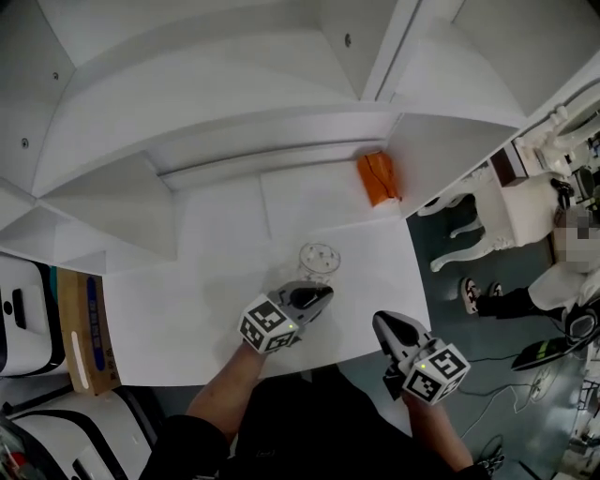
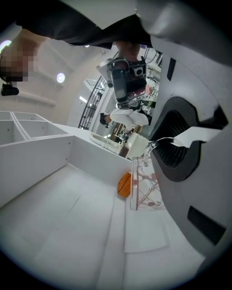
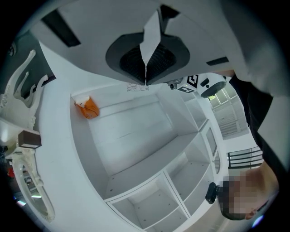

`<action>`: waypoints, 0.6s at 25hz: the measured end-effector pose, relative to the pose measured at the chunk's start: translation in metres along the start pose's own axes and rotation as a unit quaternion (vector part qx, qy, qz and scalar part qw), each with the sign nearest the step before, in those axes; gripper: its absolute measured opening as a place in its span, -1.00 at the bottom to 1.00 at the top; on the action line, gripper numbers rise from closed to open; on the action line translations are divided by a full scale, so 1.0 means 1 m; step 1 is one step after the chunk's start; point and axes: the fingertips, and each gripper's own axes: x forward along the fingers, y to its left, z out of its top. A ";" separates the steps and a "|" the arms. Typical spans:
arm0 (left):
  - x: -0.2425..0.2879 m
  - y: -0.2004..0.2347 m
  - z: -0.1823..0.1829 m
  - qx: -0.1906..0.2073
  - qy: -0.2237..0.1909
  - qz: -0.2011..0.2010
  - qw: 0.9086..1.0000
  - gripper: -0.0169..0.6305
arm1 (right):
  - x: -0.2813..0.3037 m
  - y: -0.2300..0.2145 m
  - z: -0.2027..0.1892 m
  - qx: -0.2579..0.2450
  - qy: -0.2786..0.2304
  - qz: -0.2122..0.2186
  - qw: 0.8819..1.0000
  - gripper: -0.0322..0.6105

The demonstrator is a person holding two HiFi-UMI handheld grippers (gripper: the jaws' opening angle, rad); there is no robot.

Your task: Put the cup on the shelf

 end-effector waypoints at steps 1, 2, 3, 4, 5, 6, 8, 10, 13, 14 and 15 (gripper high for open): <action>-0.006 -0.004 0.007 0.004 -0.002 -0.001 1.000 -0.89 | 0.000 0.004 0.003 -0.003 -0.003 0.001 1.000 -0.85; -0.011 -0.008 0.013 0.008 -0.004 -0.001 1.000 -0.89 | 0.001 0.009 0.006 -0.006 -0.006 0.001 1.000 -0.85; -0.017 -0.012 0.020 0.014 -0.006 -0.002 1.000 -0.89 | 0.002 0.012 0.008 -0.009 -0.009 0.001 1.000 -0.85; -0.022 -0.015 0.025 0.019 -0.007 -0.003 1.000 -0.89 | 0.003 0.016 0.010 -0.010 -0.013 0.002 1.000 -0.85; -0.028 -0.018 0.031 0.025 -0.009 -0.003 1.000 -0.89 | 0.004 0.020 0.012 -0.011 -0.016 0.003 1.000 -0.85; -0.033 -0.021 0.036 0.029 -0.010 -0.004 1.000 -0.89 | 0.005 0.024 0.013 -0.013 -0.018 0.003 1.000 -0.85; -0.043 -0.026 0.045 0.039 -0.015 -0.005 0.999 -0.89 | 0.008 0.030 0.014 -0.018 -0.020 0.004 1.000 -0.85; -0.051 -0.029 0.056 0.049 -0.024 -0.005 0.998 -0.89 | 0.011 0.035 0.016 -0.023 -0.022 0.004 0.999 -0.85; -0.064 -0.035 0.070 0.060 -0.037 -0.005 0.997 -0.89 | 0.016 0.044 0.020 -0.034 -0.026 0.008 0.999 -0.85; -0.068 -0.038 0.075 0.062 -0.039 -0.004 0.997 -0.89 | 0.019 0.048 0.021 -0.040 -0.027 0.013 0.999 -0.85; -0.071 -0.040 0.079 0.064 -0.040 -0.003 0.997 -0.89 | 0.021 0.052 0.023 -0.046 -0.026 0.019 0.998 -0.85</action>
